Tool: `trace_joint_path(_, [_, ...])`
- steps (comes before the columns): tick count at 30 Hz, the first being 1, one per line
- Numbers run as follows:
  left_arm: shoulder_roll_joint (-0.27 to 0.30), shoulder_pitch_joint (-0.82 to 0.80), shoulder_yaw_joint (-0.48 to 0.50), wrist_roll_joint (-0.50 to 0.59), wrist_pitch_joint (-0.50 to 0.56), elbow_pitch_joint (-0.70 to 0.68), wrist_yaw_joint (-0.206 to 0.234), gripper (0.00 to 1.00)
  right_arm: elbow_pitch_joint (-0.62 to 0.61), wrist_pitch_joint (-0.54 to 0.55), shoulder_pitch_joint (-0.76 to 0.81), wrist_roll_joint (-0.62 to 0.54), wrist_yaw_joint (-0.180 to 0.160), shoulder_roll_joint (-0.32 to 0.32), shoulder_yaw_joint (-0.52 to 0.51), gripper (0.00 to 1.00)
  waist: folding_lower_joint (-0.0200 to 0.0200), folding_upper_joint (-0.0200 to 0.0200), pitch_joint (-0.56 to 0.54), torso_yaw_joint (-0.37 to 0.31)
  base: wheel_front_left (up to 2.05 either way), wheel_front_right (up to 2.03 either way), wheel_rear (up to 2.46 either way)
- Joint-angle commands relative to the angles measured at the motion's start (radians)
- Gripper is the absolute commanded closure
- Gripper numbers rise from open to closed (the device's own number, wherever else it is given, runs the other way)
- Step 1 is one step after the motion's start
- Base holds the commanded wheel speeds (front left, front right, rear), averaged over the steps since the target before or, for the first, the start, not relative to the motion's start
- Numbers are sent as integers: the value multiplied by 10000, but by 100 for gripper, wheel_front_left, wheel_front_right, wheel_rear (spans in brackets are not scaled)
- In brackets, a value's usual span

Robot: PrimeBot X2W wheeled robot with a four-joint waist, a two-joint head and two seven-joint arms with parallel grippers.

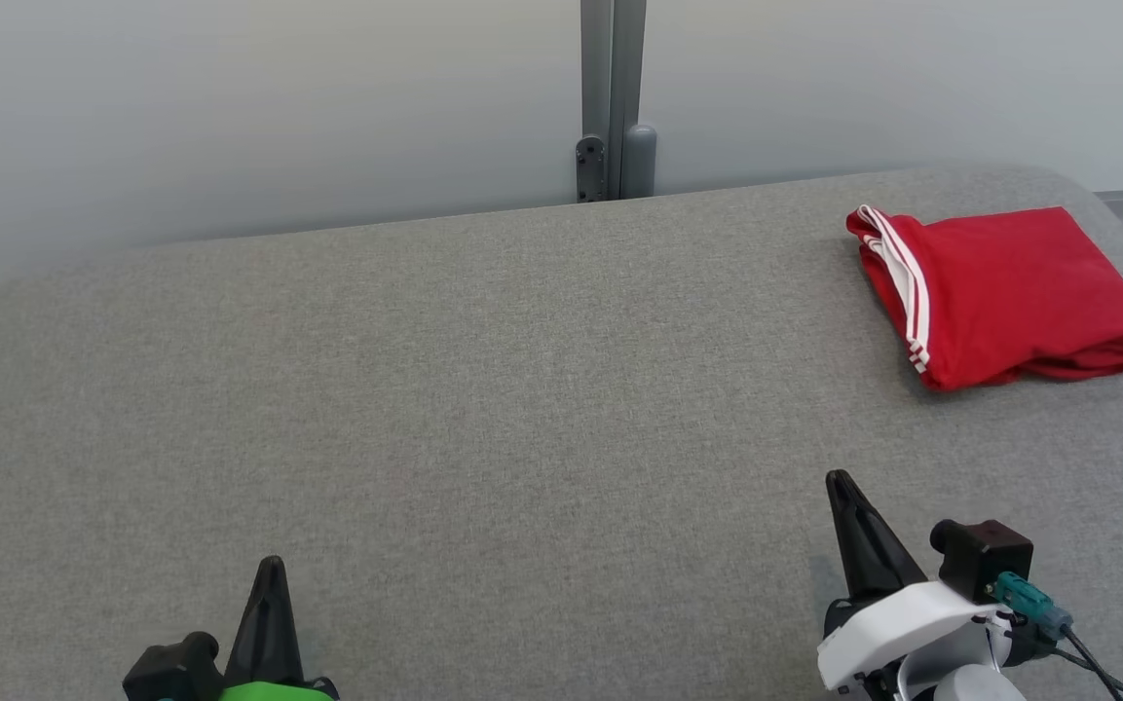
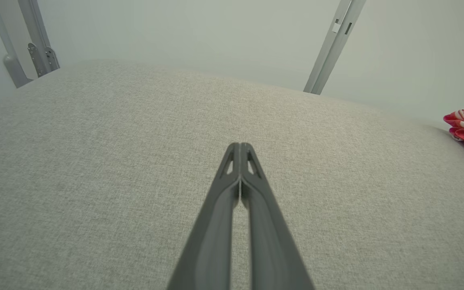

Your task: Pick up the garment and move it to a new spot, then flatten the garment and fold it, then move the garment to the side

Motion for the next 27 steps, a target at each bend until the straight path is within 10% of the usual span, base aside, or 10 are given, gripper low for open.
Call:
trace_joint_path(1, [-4,-161,125,-486,117,-134,-83,100,-189,96,-156,532,0,-41,-78,100,0,0,1,5,0,0,0])
trace_joint_path(27, [-51,-801,838,-4417,1239,-48,-645,100,-398,1087,-308,4895,0,-219,-652,100,0,0,25,63,0,0,0])
